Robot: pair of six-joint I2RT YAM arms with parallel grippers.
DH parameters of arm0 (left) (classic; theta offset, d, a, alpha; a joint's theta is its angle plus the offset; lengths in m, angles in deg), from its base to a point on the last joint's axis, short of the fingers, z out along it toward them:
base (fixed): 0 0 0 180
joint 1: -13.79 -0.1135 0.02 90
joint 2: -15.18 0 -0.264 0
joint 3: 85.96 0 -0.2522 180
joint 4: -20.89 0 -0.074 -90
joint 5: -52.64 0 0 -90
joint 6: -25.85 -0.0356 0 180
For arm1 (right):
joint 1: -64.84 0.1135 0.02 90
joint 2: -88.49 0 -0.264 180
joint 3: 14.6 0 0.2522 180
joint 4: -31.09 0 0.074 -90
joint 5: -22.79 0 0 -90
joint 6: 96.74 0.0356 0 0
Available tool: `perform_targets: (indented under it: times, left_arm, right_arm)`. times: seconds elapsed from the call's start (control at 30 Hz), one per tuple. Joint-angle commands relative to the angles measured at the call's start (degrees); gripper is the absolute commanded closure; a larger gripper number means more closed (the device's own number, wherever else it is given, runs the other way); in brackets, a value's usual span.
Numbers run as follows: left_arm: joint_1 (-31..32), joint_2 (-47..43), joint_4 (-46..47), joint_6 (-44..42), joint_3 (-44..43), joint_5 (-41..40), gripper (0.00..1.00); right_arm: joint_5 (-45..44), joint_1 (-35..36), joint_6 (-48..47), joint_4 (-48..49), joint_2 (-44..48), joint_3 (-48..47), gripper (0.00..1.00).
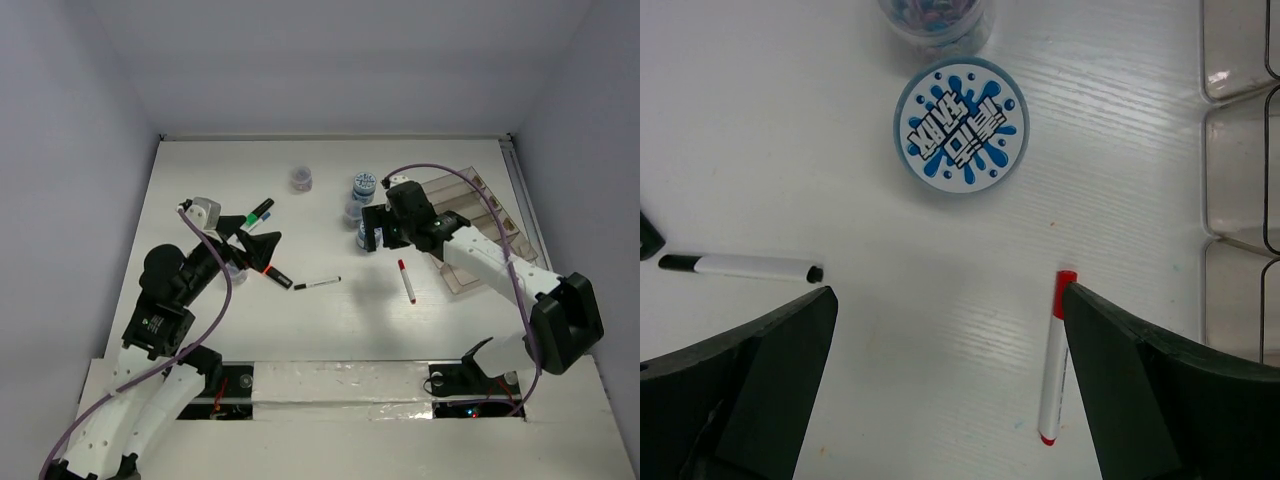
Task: Sort the stationery into containers
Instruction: Pick up the stationery from the center of the board.
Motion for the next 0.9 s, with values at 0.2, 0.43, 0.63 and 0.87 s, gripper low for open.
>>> perform_targets:
  times: [0.2,0.43,0.63,0.87]
  left_arm:
    - [-0.33,-1.21,1.89,-0.78,-0.71,0.82,0.01]
    - [-0.33,-1.39,1.89,-0.87,-0.62,1.08,0.01]
    - [-0.33,-1.56,1.89,-0.96,-0.62,1.17,0.01]
    - [-0.33,-2.00,1.89,-0.96,-0.53,1.52,0.01]
  right_arm:
    - [-2.62,0.01,-1.17,1.86,-6.14,-4.79,0.00]
    - [-2.97,0.01,-2.05,1.78,-11.24,-7.96,0.00]
    - [-3.32,0.01,-2.49,2.21,-15.19,-10.06,0.00]
    - [-5.60,0.01,-3.46,2.65,-20.90,-14.71,0.05]
